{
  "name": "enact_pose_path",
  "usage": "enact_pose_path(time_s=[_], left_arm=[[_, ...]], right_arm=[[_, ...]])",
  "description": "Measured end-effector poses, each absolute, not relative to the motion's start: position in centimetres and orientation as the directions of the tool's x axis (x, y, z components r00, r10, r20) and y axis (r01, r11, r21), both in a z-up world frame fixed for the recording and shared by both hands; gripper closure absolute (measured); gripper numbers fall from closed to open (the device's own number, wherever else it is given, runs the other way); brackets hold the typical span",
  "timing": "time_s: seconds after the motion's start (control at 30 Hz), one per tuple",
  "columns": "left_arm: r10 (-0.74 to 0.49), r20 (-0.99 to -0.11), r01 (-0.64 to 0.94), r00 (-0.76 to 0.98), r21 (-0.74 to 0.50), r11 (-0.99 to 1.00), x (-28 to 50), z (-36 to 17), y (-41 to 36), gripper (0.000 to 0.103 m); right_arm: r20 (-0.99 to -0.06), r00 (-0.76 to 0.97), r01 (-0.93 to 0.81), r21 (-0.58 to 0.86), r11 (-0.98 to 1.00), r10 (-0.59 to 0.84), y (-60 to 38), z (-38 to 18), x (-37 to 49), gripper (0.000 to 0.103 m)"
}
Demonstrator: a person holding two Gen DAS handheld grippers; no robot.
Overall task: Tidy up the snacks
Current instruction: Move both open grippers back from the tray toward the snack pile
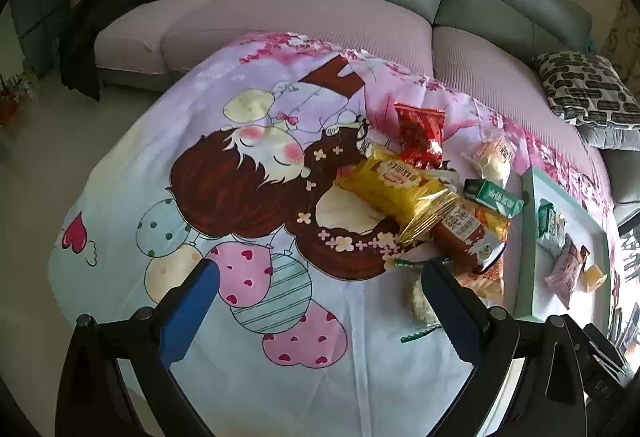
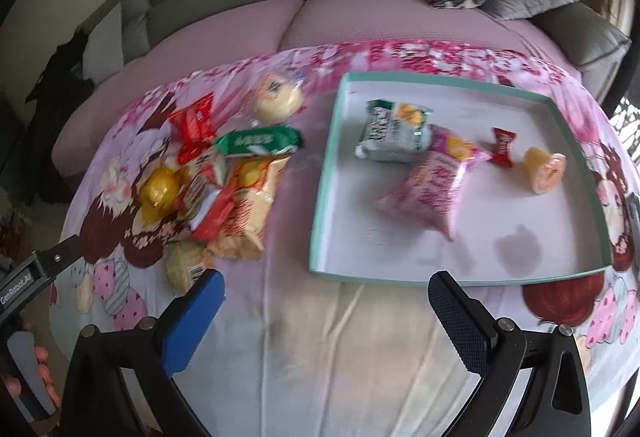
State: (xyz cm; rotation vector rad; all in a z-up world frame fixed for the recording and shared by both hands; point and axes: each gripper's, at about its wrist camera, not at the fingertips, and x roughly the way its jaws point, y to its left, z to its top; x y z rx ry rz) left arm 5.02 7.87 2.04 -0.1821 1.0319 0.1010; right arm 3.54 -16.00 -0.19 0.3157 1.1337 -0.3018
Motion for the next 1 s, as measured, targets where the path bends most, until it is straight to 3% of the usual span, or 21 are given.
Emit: enact_pose_path(time_s=[0.23, 1.0], left_arm=[[-0.038, -0.884, -0.117, 0.466, -0.104, 0.988, 6.0, -0.2, 6.7, 0.002], [-0.127, -0.919, 0.017, 0.373, -0.130, 0.991, 8.8, -5.1, -1.0, 0.002]], right_arm=[[-0.924, 0.376, 0.344, 0.069, 0.936, -0.070, -14.1, -1.9, 4.8, 0.000], [-0.913, 0.371, 0.433, 0.012, 0.901, -0.167, -19.1, -2.9, 4.7, 0.000]])
